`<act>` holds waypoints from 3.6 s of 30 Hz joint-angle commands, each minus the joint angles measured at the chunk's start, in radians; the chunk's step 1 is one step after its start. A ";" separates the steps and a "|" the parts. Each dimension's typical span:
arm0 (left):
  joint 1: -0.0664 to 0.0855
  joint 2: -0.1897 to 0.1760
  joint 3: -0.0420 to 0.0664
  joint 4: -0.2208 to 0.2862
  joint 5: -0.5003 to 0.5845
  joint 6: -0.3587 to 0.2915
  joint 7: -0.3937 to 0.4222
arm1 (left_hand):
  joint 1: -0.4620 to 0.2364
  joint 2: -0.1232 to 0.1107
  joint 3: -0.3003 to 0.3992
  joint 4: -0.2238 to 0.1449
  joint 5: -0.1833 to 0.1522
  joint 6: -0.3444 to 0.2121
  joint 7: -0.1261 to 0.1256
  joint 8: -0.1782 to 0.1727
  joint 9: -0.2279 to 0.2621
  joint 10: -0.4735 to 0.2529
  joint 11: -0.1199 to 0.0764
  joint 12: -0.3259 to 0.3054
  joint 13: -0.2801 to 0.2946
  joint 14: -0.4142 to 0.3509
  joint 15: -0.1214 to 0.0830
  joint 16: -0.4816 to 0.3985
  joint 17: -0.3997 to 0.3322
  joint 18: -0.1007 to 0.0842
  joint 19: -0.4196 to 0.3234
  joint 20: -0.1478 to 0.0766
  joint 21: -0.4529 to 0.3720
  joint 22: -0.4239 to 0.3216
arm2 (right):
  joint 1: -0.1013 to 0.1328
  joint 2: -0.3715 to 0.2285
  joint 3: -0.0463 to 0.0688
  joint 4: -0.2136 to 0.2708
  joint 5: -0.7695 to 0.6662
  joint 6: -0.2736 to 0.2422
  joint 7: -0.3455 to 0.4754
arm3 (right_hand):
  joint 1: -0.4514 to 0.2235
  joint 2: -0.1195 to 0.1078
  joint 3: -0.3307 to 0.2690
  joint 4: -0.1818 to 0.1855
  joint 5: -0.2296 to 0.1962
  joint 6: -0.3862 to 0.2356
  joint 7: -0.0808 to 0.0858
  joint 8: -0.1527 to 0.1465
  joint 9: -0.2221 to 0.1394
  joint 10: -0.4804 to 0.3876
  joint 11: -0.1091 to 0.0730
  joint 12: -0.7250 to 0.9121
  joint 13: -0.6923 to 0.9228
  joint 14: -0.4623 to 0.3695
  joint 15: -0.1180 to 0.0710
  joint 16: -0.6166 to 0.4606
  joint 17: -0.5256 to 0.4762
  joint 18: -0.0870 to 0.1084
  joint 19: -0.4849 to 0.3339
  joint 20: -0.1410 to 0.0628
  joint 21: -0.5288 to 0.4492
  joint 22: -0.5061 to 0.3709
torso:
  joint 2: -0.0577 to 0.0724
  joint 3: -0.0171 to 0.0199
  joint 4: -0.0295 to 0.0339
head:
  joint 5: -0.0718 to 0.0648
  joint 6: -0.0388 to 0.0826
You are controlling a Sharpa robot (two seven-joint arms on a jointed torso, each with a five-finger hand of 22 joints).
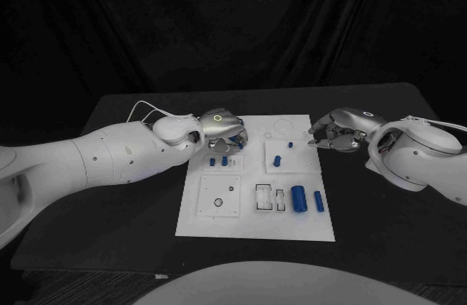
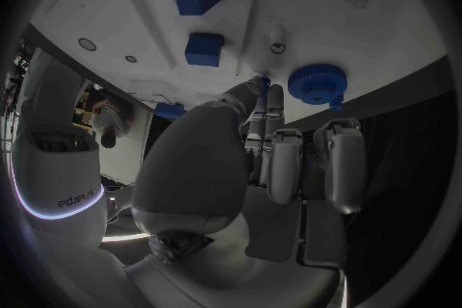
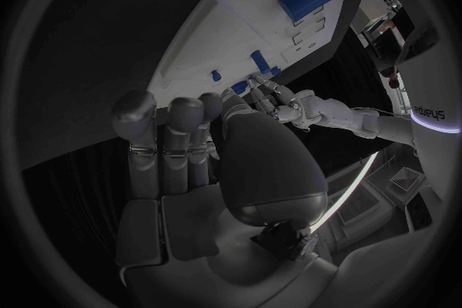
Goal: Assemble the parts on the task board
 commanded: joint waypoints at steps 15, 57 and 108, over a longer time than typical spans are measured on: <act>0.013 -0.070 0.001 0.071 0.000 -0.019 0.025 | -0.017 -0.004 0.021 -0.013 0.018 0.024 0.004 -0.016 -0.010 0.040 0.004 -0.094 -0.061 0.002 0.001 -0.009 -0.021 -0.015 0.002 -0.001 -0.006 0.202 | -0.003 0.000 0.001 -0.002 -0.002 -0.009 0.000 | 0.006 0.004 -0.003 -0.002 0.004 0.005 0.001 0.007 -0.001 0.004 -0.001 -0.004 -0.003 0.003 0.002 -0.002 -0.002 0.011 -0.004 0.000 -0.004 0.110 | -0.001 0.0002 0.0012 | 0.002 0.000; 0.043 -0.150 0.001 0.106 0.000 0.071 0.007 | -0.036 -0.012 0.044 -0.017 0.021 0.009 0.000 -0.044 -0.024 0.038 0.004 -0.157 -0.106 -0.020 0.003 -0.040 -0.077 -0.008 -0.017 0.002 -0.040 0.192 | -0.007 0.004 0.001 -0.011 -0.002 0.007 -0.001 | 0.006 0.005 -0.003 -0.002 0.002 0.006 0.001 0.007 -0.002 0.003 0.000 -0.008 -0.007 0.002 0.002 -0.006 -0.007 0.012 -0.004 0.000 -0.008 0.109 | 0.000 0.0000 0.0010 | 0.011 0.000; 0.033 -0.143 0.001 0.110 0.000 0.110 -0.009 | -0.042 -0.019 0.047 -0.023 0.015 0.013 -0.002 -0.047 -0.025 0.052 0.003 -0.164 -0.112 -0.030 0.002 -0.051 -0.096 -0.006 -0.023 0.001 -0.052 0.190 | -0.012 0.003 0.000 -0.011 -0.002 0.008 0.000 | 0.009 0.006 -0.004 -0.002 0.001 0.006 0.001 0.006 -0.004 0.003 0.000 -0.010 -0.009 0.002 0.002 -0.008 -0.008 0.012 -0.004 0.000 -0.010 0.109 | -0.001 0.0002 0.0016 | 0.020 0.000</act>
